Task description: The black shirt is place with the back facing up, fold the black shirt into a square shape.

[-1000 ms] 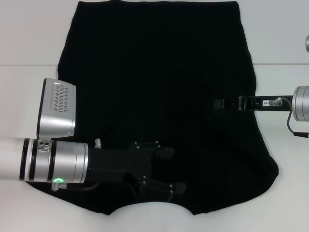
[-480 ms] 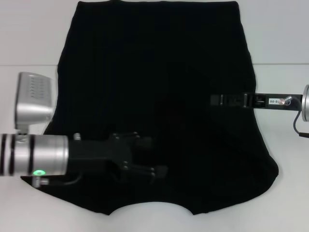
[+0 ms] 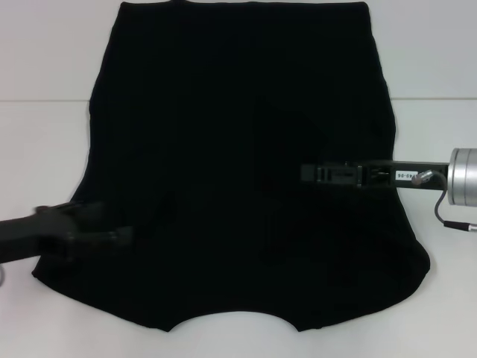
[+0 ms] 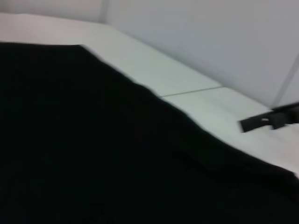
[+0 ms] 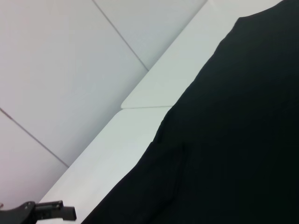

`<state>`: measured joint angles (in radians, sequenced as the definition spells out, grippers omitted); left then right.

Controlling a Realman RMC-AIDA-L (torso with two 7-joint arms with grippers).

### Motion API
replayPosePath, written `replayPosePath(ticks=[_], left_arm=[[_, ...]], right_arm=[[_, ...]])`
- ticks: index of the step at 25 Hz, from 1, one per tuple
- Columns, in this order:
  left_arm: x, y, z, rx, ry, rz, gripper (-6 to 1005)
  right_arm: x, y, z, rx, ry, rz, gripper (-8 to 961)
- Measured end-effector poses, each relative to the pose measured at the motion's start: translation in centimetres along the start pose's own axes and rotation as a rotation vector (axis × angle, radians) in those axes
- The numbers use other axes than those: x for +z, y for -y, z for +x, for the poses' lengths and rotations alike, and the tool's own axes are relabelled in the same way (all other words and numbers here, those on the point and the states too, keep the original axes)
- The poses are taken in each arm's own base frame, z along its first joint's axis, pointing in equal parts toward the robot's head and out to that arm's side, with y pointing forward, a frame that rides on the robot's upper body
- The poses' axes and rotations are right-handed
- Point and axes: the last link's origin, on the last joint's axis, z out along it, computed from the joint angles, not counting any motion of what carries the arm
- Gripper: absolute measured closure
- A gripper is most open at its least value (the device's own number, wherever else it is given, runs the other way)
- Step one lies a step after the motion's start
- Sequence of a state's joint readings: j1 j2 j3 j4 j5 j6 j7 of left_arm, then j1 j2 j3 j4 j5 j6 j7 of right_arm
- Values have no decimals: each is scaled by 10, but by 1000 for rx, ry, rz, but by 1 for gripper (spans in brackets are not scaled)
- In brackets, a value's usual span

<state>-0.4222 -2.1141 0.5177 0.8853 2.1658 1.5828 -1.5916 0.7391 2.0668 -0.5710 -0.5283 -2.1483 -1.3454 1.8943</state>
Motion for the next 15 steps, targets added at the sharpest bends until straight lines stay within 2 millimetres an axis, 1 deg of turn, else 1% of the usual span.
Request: replayPosePath(ticks=[2, 3, 4, 6, 9, 10, 15], left_arm=[[-19, 9, -7, -76, 3, 74, 50], [-24, 10, -8, -96, 7, 92, 50], [-33, 15, -12, -151, 25, 133, 50], [-38, 17, -14, -190, 44, 155, 50], [-49, 22, -21, -302, 100, 206, 51], [-49, 22, -21, -302, 100, 206, 51], [-56, 28, -22, -419, 121, 246, 51]], right_arm=[[2, -1, 0, -7, 0, -3, 254], [2, -1, -1, -8, 2, 0, 222], [3, -1, -2, -9, 4, 1, 190], [4, -1, -3, -9, 8, 4, 127], [4, 0, -5, -9, 16, 9, 106], [4, 0, -5, -9, 16, 9, 106], [2, 1, -6, -3, 31, 15, 106]])
